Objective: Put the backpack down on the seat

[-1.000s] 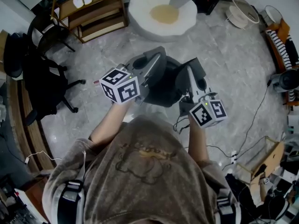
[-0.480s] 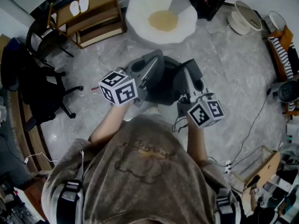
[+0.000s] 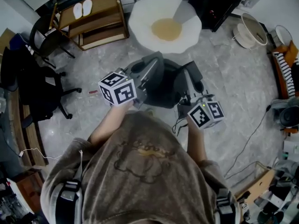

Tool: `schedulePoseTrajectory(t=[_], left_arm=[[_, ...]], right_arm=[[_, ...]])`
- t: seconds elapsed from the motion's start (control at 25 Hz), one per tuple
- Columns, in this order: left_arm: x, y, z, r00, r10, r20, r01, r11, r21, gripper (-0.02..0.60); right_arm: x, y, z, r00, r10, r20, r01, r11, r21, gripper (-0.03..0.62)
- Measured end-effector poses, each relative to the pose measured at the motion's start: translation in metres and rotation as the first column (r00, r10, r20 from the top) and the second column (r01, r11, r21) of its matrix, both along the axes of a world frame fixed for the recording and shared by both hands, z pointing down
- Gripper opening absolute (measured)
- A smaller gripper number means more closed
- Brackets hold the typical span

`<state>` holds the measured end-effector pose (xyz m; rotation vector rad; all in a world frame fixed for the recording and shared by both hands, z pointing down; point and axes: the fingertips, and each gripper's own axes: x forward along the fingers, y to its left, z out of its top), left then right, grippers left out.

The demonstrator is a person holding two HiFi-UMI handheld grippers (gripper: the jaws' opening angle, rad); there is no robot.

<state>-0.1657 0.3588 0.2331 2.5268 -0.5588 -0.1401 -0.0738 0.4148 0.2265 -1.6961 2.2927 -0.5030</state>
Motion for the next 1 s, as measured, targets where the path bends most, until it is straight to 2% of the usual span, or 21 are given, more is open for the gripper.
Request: schedulePoseTrajectory(t=[0.48, 1.0], left_arm=[[0.035, -0.070, 0.004, 1.000, -0.019, 0.007, 0.019, 0.999, 0.034, 0.026], [0.093, -0.182, 0.024, 1.000, 0.022, -0.012, -0.022, 1.000, -0.013, 0.026]], right_arm=[[0.036, -0.069, 0.005, 1.000, -0.022, -0.009, 0.022, 1.000, 0.006, 0.032], [0.087, -0.176, 0.023, 1.000, 0.004, -0.013, -0.004, 1.000, -0.028, 0.032]])
